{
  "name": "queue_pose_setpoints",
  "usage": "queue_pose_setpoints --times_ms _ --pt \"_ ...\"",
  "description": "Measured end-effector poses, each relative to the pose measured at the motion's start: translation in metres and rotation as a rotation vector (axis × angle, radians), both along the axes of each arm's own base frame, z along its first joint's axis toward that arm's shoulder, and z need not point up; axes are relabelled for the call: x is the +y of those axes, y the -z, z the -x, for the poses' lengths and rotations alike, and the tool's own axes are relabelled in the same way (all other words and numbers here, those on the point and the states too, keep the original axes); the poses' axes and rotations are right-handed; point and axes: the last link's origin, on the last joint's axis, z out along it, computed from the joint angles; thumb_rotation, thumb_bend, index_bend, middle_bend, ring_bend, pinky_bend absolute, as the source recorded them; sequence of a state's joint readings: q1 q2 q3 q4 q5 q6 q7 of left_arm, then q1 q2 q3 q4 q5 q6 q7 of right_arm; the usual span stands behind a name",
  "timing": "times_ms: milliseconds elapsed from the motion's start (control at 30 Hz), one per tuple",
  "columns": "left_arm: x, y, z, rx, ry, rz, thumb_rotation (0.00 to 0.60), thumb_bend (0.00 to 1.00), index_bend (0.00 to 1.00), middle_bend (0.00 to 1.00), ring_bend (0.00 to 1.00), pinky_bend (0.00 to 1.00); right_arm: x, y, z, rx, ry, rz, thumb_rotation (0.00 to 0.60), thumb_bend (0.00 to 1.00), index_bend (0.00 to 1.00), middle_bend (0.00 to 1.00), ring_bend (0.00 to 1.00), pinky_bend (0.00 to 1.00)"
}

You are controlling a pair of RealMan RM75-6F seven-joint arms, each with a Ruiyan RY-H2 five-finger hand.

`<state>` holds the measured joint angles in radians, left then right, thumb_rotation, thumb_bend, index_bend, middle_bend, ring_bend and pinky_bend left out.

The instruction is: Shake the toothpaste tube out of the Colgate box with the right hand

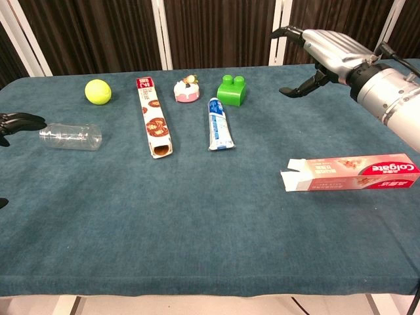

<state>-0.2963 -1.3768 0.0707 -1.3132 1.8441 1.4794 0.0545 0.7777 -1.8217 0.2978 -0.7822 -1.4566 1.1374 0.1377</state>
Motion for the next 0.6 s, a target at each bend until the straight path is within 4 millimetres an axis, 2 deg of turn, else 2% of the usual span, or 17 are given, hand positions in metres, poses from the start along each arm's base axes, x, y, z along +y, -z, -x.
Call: queue_pose_setpoints --times_ms 400,600 --pt "0.001 0.000 0.001 0.019 -0.018 0.019 0.600 0.29 0.12 0.08 0.10 0.30 0.003 -0.006 0.010 -0.005 0.001 0.000 0.600 0.18 0.14 0.08 0.08 0.16" --pt "0.006 -0.007 0.008 0.034 -0.066 0.040 0.600 0.29 0.12 0.09 0.10 0.31 0.016 -0.008 0.014 -0.037 -0.001 -0.028 0.600 0.18 0.12 0.09 0.08 0.16"
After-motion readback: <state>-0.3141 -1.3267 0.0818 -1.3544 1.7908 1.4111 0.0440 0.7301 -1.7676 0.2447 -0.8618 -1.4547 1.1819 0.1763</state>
